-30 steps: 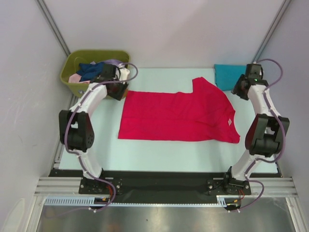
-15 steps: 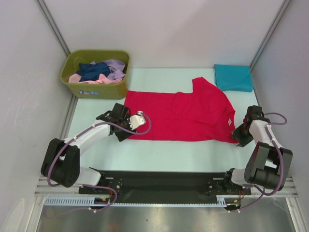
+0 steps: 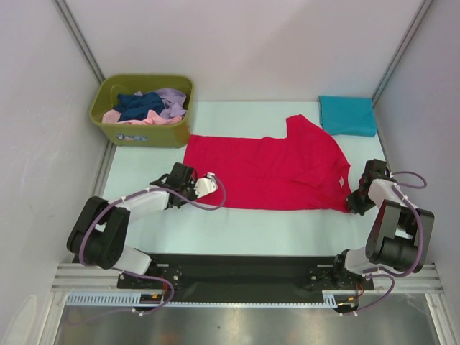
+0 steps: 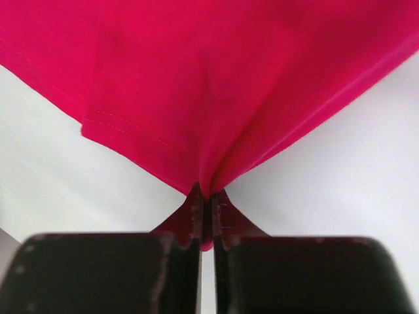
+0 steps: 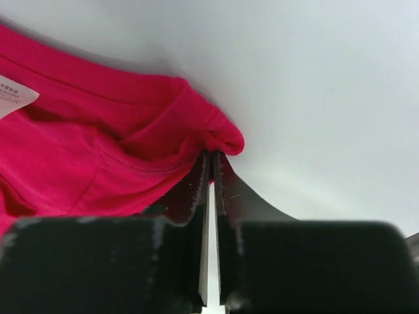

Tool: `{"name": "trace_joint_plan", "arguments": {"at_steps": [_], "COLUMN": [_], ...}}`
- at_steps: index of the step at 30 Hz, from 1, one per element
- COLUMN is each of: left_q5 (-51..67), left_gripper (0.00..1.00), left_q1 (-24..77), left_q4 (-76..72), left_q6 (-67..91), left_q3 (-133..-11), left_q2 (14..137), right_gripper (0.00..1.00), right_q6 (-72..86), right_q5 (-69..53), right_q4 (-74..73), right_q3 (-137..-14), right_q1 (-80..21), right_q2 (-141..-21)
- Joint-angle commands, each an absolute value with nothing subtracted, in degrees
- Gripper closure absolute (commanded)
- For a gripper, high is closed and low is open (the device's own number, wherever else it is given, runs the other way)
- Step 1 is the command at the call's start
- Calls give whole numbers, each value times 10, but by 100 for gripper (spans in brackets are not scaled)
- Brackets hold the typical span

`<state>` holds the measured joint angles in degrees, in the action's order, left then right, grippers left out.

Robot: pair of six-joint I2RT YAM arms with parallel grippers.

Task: Fold and stack the t-shirts
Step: Fold the tshirt

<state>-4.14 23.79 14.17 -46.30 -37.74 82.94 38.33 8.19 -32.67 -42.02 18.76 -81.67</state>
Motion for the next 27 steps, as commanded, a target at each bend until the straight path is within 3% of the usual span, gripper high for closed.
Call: {"name": "trace_joint_plan", "arguments": {"at_steps": [1,17,18,22,24,26,27], "left_q5": [-55,81,83,77,51,43,43], "left_gripper": [100,100,100,37,25,6,5], "left_q1": [239,266,269,269,268,251,239], "left_q4": [112,453,467,477,490,517,523], "left_q6": [-459,-439,-444,-460,-465,-475,-474], "left_q3": [-376,-357,-353,-357,-374,-418,-437], "left_q2": [840,668,669,673,676,679,687], "right_gripper": [100,100,93,38,36,36,42], "right_q6": [388,459,469,500,498,467,448], "right_q5": [142,144,146,171,178,157,142], "right_q4": [-308,-493,-499,-514,-525,-512,-503], "right_q3": [-429,-404,-403,-413,-447,-477,-489], "right_q1": [193,249,249,251,251,246,239], "right_q2": [-826,-694,-686,-667,-664,-660,-657]}}
